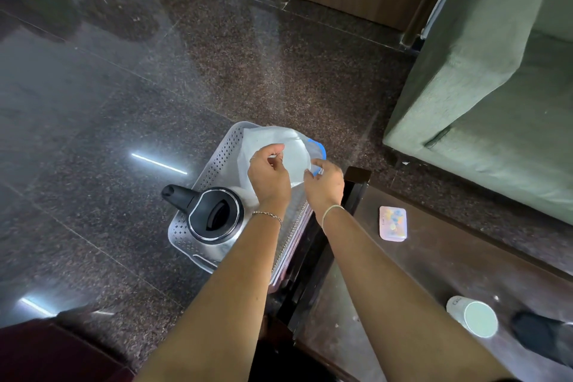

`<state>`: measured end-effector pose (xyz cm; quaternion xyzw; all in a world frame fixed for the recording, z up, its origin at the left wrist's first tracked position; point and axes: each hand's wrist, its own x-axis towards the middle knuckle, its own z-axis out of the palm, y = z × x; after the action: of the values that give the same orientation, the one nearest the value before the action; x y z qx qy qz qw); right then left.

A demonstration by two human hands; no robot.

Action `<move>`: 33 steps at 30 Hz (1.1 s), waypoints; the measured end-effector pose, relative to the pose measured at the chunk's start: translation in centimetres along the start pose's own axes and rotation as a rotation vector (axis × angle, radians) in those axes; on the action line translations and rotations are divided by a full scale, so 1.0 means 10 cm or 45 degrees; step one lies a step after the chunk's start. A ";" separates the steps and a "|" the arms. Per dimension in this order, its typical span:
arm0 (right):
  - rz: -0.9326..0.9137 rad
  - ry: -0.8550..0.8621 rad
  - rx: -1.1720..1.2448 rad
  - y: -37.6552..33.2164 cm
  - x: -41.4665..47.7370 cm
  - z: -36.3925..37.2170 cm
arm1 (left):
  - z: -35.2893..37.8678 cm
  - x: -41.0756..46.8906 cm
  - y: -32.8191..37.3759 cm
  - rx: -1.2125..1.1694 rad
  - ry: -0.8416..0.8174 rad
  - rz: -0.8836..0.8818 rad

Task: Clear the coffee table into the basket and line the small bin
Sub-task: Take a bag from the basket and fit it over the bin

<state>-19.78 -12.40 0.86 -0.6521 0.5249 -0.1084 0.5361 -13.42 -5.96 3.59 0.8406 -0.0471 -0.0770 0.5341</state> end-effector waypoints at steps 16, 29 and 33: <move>-0.084 0.139 0.238 -0.53 -0.65 -0.86 | -0.55 -0.32 0.76 -0.198 -0.297 0.003; -0.424 0.178 -0.112 -0.93 -1.69 -1.20 | -1.38 -0.67 1.28 0.321 -0.923 0.474; -0.505 0.184 -0.187 -1.00 -2.00 -1.28 | -1.60 -0.80 1.38 0.382 -1.040 0.507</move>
<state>-31.64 -5.11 22.54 -0.7705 0.4301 -0.2195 0.4162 -18.35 3.76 23.40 0.7840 -0.4240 -0.2895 0.3489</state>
